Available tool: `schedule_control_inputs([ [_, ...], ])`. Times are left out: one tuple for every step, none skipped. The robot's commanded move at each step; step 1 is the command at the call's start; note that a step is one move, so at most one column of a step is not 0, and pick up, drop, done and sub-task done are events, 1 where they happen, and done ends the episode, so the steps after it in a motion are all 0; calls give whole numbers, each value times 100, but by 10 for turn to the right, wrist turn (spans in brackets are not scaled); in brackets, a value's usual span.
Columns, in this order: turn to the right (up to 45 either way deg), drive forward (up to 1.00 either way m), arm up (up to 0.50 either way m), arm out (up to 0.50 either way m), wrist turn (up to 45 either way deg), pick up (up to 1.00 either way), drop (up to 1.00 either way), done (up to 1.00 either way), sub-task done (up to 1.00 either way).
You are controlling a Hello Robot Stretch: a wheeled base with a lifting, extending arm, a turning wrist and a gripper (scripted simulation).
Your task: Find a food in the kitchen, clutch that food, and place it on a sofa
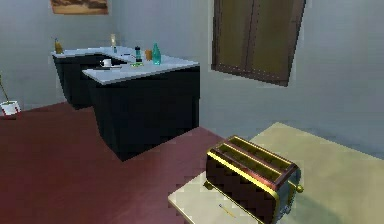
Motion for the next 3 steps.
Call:
schedule_control_inputs([
  [0,0,0,0,450,0,0,0,0],
  [0,0,0,0,450,0,0,0,0],
  [0,0,0,0,30,0,0,0,0],
])
